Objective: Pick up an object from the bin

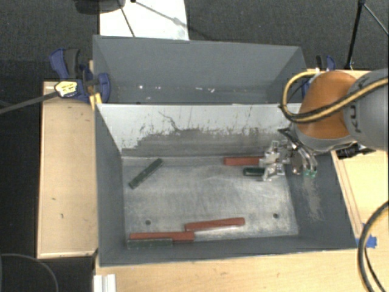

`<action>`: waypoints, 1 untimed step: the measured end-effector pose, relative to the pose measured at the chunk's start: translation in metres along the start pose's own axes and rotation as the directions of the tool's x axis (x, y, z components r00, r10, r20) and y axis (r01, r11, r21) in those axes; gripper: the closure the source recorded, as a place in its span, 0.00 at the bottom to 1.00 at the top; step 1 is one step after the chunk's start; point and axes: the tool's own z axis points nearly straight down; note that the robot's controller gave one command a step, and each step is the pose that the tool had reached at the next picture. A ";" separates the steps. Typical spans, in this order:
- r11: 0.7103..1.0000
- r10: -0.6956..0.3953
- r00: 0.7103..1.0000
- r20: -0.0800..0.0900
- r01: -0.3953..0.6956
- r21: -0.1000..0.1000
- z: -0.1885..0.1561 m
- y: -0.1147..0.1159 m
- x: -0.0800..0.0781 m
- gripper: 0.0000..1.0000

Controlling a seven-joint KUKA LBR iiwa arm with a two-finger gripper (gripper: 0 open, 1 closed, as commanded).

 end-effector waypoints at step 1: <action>1.000 -0.001 1.000 -0.003 0.001 0.000 0.001 0.000 0.001 1.00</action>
Offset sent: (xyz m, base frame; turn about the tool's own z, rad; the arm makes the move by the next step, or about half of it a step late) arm -0.0040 -0.0047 0.1715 0.0586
